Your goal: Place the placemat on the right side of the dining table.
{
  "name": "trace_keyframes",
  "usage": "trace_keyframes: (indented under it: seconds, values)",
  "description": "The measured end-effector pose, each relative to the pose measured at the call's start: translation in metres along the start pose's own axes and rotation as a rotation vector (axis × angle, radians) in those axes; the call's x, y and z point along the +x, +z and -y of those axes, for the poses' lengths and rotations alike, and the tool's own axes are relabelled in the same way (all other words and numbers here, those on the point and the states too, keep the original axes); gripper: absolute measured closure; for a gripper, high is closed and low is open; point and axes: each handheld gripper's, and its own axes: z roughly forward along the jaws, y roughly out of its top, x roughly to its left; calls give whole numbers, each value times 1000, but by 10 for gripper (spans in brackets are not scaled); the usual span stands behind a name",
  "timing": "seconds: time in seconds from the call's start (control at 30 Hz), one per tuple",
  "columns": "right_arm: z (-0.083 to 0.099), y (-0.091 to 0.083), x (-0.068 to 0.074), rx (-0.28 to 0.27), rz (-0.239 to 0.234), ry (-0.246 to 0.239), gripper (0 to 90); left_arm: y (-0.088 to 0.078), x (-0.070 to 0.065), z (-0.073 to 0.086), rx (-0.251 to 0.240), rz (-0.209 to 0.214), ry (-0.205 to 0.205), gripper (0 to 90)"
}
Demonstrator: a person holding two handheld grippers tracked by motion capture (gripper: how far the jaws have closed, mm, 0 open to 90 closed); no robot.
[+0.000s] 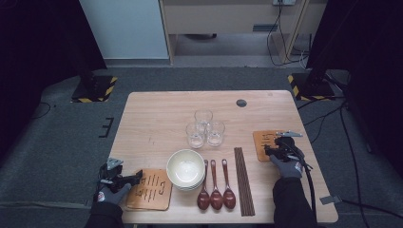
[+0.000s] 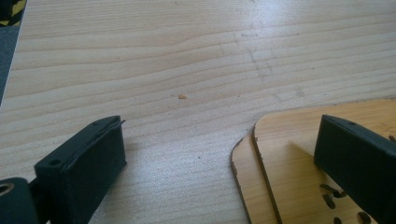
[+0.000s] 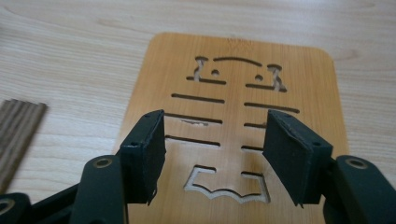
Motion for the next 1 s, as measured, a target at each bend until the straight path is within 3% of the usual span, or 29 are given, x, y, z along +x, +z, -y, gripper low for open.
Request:
trace_keyframes:
  seconds: [0.4,0.67,1.0]
  values:
    - [2,10,-6,25,26,16,390,0,0,0,0,0,0,7]
    - [2,15,-7,8,42,27,373,0,0,0,0,0,0,7]
    - [2,17,0,3,69,37,336,0,0,0,0,0,0,7]
